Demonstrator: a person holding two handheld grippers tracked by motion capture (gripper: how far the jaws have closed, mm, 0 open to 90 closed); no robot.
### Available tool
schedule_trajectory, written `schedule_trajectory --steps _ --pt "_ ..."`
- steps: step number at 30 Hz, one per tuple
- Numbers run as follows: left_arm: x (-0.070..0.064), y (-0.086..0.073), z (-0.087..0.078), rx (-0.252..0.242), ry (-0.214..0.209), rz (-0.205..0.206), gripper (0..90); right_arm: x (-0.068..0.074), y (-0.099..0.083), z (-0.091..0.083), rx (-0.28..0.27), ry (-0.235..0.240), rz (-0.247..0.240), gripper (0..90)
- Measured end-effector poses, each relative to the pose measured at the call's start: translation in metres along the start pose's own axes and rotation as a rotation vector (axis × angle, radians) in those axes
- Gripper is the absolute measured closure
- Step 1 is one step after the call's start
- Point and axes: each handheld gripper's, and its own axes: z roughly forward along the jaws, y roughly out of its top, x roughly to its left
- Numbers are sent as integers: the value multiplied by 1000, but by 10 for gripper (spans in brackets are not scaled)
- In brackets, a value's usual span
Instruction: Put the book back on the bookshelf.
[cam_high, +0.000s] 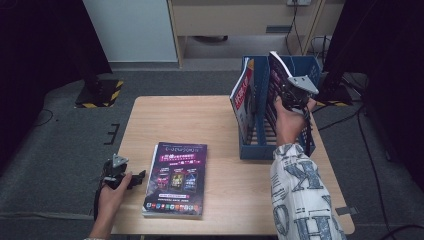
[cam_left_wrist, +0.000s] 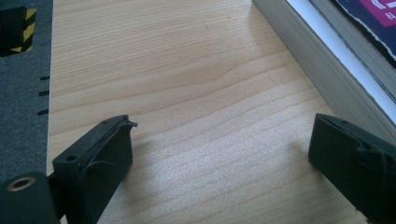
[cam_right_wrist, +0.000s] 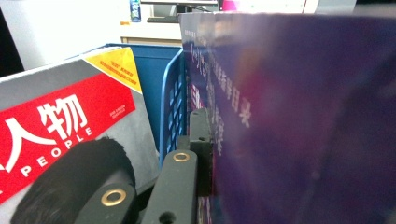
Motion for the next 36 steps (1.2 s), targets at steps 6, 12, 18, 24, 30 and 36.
schedule_trajectory --steps 6,12,18,24,30,36 --pt "0 0 0 1 -2 -2 55 0 -10 3 -5 -14 8 826" --pt "0 0 0 1 -2 -2 55 -1 -17 6 -7 -31 4 826" --pt "0 0 0 2 -3 -2 55 1 -20 7 -8 -28 16 826" --pt "0 0 0 1 -3 -3 55 4 -21 9 -15 -24 15 826" --pt "0 0 0 1 -2 -1 56 4 -22 10 -13 -26 21 826" --pt "0 0 0 1 -3 -1 55 4 -22 11 -17 -37 21 826"
